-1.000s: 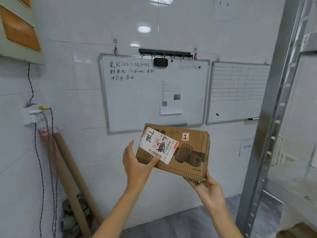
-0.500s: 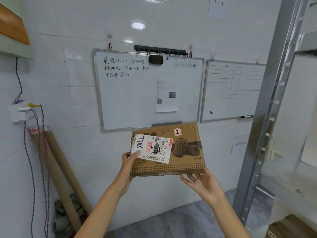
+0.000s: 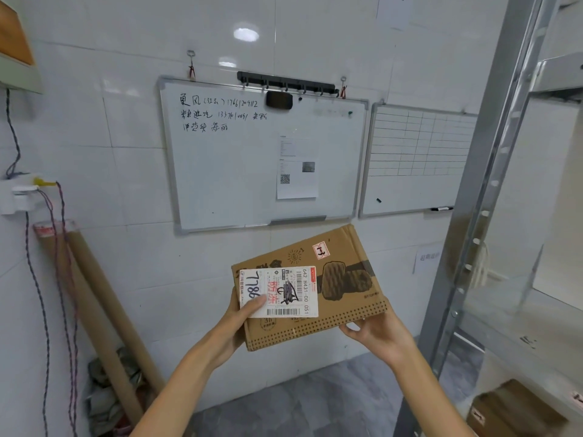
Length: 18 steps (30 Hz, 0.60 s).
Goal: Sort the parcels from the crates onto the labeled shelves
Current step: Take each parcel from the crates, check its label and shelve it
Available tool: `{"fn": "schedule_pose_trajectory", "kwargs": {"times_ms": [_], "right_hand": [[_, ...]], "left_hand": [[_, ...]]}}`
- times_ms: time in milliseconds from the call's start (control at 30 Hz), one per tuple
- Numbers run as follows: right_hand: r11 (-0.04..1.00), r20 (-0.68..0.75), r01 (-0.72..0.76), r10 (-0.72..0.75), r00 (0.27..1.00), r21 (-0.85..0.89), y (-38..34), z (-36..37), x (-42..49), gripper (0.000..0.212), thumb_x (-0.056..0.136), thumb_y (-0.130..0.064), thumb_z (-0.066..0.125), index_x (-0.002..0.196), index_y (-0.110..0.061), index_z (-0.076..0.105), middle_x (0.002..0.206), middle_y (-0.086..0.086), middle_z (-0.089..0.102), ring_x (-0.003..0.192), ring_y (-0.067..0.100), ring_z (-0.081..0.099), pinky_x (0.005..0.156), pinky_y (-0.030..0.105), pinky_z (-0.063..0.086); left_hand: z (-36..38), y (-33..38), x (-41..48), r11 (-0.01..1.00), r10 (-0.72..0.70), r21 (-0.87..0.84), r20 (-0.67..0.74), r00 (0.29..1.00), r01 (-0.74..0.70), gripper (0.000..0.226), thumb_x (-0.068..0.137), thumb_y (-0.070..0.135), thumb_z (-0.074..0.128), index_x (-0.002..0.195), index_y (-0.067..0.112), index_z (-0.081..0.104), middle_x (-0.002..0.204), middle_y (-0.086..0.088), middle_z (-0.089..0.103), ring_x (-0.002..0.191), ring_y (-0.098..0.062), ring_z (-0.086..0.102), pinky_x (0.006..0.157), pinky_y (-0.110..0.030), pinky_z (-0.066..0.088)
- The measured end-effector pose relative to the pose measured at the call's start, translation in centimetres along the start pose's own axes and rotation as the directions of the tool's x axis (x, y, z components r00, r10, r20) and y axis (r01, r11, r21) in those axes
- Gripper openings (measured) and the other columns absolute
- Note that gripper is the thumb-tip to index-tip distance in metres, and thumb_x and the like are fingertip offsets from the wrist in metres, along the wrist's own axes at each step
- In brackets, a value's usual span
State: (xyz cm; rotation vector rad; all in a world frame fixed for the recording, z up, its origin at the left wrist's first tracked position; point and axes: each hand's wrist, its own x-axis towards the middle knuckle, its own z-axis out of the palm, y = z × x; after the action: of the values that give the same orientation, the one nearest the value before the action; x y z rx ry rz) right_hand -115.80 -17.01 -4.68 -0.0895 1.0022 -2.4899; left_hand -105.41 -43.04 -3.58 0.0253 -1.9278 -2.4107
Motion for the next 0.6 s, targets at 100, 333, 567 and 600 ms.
{"fn": "schedule_pose_trajectory", "kwargs": {"times_ms": [100, 333, 567, 600], "right_hand": [[1.0, -0.005, -0.02, 0.02, 1.0, -0.017, -0.2, -0.7, -0.4, 0.036, 0.1, -0.035, 0.039, 0.101, -0.022, 0.073, 0.111, 0.011, 0.068, 0.108, 0.03, 0.056, 0.089, 0.049, 0.05], [0.999, 0.006, 0.041, -0.041, 0.999, 0.017, 0.0, 0.2, -2.1, 0.042, 0.086, -0.052, 0.053, 0.111, -0.021, 0.065, 0.117, 0.011, 0.058, 0.111, 0.03, 0.056, 0.087, 0.053, 0.05], [0.791, 0.235, 0.227, -0.108, 0.966, -0.568, 2.3, 2.3, -2.4, 0.123, 0.047, -0.071, 0.077, 0.143, -0.054, 0.002, 0.151, -0.012, 0.032, 0.134, 0.017, 0.039, 0.108, 0.059, 0.031], [0.791, 0.231, 0.262, -0.157, 0.96, -0.553, 2.1, 2.3, -2.4, 0.119, 0.05, -0.065, 0.079, 0.144, -0.051, 0.007, 0.147, -0.008, 0.041, 0.128, 0.016, 0.048, 0.104, 0.054, 0.038]], "left_hand": [[0.3, -0.3, -0.3, 0.999, 0.016, -0.043, -0.031, 0.999, -0.017, 0.105, 0.046, 0.055, 0.084, 0.134, 0.034, 0.03, 0.123, 0.001, 0.065, 0.113, -0.02, 0.062, 0.089, -0.04, 0.053], [1.9, -1.4, -1.1, 0.986, 0.059, -0.147, -0.15, 0.987, -0.081, 0.086, 0.057, 0.053, 0.08, 0.129, 0.035, 0.038, 0.119, 0.001, 0.067, 0.105, -0.017, 0.066, 0.074, -0.035, 0.058], [5.8, -4.0, -1.3, 0.951, 0.015, -0.293, -0.275, 0.961, -0.098, 0.066, 0.069, 0.037, 0.078, 0.121, 0.035, 0.038, 0.116, -0.005, 0.067, 0.109, -0.025, 0.061, 0.083, -0.053, 0.053], [6.2, -4.2, -1.6, 0.963, 0.0, -0.261, -0.263, 0.965, -0.071, 0.07, 0.065, 0.038, 0.078, 0.121, 0.033, 0.036, 0.117, -0.007, 0.065, 0.111, -0.024, 0.059, 0.085, -0.055, 0.052]]}}
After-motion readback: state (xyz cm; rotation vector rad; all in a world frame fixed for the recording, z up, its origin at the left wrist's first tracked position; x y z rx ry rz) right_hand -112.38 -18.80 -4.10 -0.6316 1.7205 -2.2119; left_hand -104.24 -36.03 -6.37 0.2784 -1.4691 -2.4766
